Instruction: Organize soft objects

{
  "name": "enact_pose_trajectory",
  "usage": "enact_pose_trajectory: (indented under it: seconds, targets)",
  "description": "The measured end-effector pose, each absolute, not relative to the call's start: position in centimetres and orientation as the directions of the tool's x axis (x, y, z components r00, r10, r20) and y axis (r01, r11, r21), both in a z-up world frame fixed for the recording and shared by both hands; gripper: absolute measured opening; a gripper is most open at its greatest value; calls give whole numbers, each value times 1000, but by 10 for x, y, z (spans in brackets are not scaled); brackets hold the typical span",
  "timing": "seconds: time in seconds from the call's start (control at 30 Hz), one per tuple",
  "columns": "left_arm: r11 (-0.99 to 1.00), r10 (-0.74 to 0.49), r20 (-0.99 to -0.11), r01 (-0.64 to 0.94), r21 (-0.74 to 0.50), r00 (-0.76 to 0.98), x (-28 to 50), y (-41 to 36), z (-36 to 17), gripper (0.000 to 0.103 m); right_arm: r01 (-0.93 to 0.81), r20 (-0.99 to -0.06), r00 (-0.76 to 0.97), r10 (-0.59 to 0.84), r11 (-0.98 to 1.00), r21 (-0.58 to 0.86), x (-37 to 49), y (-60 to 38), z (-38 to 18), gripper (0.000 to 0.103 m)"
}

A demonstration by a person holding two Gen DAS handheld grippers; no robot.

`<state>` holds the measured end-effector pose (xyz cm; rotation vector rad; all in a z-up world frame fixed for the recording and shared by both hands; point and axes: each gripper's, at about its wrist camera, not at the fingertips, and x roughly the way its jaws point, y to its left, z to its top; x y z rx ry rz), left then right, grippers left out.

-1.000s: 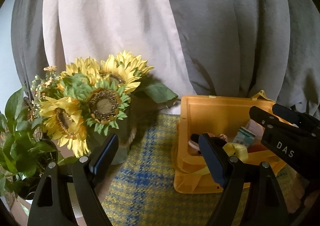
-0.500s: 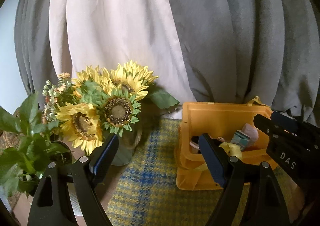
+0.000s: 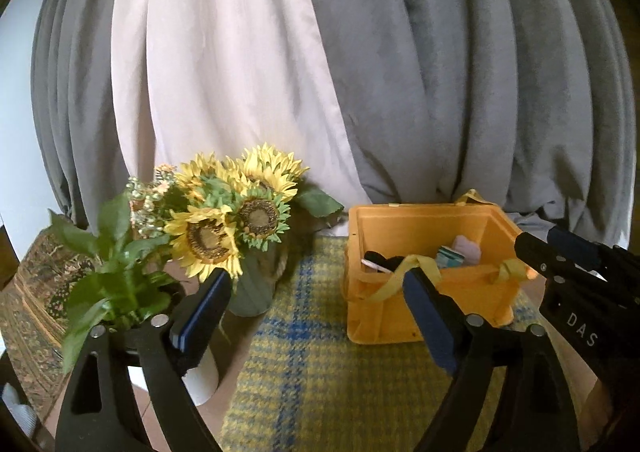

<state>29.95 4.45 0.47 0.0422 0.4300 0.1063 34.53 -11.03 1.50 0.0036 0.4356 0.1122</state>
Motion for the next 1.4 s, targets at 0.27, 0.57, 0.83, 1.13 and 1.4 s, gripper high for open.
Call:
enact_pose_trajectory:
  seconds: [0.27, 0.57, 0.83, 1.13, 1.4]
  targets:
    - [996, 52, -401, -19, 86, 914, 252, 45, 13, 90, -11, -407, 913, 23, 999, 31, 284, -111, 21, 48]
    - [998, 24, -376, 3, 70, 926, 209, 35, 22, 100, 54, -376, 926, -41, 998, 24, 229, -124, 29, 70]
    - [999, 22, -364, -8, 40, 931, 172, 19, 24, 100, 77, -350, 934, -68, 997, 12, 187, -146, 37, 84]
    - [999, 25, -360, -8, 49, 932, 122, 4, 19, 103, 87, -358, 931, -75, 996, 17, 133, -163, 30, 87]
    - [999, 27, -344, -10, 53, 938, 79, -1, 21, 103, 83, -349, 934, -70, 996, 23, 90, -168, 30, 87]
